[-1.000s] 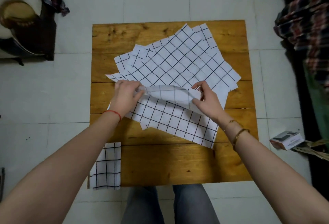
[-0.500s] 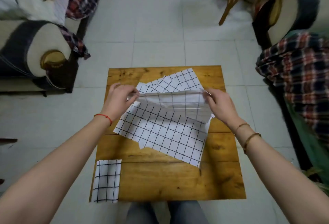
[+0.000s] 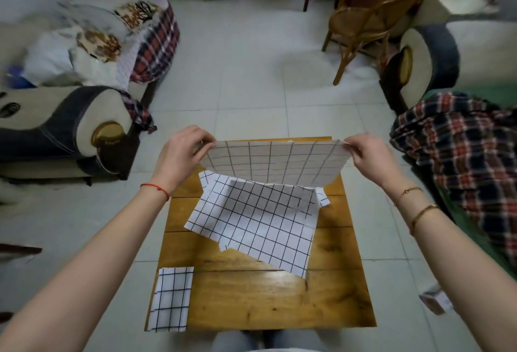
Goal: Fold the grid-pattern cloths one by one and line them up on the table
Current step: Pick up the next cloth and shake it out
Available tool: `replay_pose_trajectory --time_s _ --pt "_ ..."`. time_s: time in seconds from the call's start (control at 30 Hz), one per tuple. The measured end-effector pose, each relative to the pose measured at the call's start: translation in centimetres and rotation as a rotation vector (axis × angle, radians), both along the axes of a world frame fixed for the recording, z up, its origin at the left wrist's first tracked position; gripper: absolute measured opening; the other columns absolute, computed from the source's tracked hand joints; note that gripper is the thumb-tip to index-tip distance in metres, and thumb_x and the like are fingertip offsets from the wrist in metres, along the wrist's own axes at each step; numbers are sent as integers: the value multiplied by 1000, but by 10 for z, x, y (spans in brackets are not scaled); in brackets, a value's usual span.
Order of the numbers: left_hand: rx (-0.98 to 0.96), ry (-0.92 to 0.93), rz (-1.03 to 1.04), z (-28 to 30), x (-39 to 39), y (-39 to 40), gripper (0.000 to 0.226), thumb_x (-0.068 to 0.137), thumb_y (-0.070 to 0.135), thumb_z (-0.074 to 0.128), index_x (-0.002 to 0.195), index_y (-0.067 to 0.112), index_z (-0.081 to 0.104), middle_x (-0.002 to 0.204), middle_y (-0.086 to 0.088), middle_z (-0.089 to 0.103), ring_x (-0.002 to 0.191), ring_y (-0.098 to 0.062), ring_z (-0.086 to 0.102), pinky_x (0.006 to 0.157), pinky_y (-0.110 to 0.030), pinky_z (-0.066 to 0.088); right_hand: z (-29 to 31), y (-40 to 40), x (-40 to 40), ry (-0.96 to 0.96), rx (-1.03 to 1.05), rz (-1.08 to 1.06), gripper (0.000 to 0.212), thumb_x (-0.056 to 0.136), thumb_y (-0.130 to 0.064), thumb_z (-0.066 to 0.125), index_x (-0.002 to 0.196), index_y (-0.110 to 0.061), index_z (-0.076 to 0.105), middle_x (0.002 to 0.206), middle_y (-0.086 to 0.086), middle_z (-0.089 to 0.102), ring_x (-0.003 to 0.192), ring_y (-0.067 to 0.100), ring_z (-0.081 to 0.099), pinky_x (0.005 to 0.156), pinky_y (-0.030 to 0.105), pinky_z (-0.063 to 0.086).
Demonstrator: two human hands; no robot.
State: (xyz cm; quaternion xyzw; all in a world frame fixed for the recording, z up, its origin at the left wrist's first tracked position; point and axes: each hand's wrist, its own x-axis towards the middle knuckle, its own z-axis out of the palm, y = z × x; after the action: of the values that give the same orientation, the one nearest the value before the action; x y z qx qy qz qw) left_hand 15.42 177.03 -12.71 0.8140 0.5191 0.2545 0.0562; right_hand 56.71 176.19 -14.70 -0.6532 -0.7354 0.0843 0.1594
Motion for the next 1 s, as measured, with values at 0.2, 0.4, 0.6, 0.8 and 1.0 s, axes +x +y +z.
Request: replay_pose_trajectory --time_s 0.2,0.4,0.6,0.8,1.0 --pt "34 16 42 32 -10 -17 23 90 40 62 87 18 63 81 6 61 72 -13 58 65 -38 54 35 -13 -7 -70 32 5 15 93 -17 56 104 -13 65 89 16 59 83 38 58 64 33 39" --pt "-8 19 -38 63 -25 -34 21 87 36 63 89 15 67 82 6 64 73 -11 60 67 -32 55 63 -30 -16 -86 -30 84 14 93 -17 56 104 -15 63 91 12 63 87 33 60 68 35 45" --pt "-245 35 -123 76 -48 -51 12 85 21 70 94 28 68 87 14 66 79 0 62 70 -22 56 80 -47 -18 -83 -193 179 11 95 -16 52 92 -15 63 89 2 69 85 23 64 74 43 52" --pt "-507 -20 -120 90 -67 -60 11 81 22 74 91 25 73 87 9 71 84 -1 66 73 -19 55 92 -60 -20 -81 -356 239 16 95 -20 55 86 -13 65 81 2 64 79 20 58 72 36 46" --pt "-745 -102 -173 103 -76 -54 29 69 40 73 91 20 75 91 4 73 86 -10 69 80 -24 57 101 -63 -29 -22 -450 238 23 94 -21 58 71 -16 60 71 1 59 71 18 56 66 32 43"
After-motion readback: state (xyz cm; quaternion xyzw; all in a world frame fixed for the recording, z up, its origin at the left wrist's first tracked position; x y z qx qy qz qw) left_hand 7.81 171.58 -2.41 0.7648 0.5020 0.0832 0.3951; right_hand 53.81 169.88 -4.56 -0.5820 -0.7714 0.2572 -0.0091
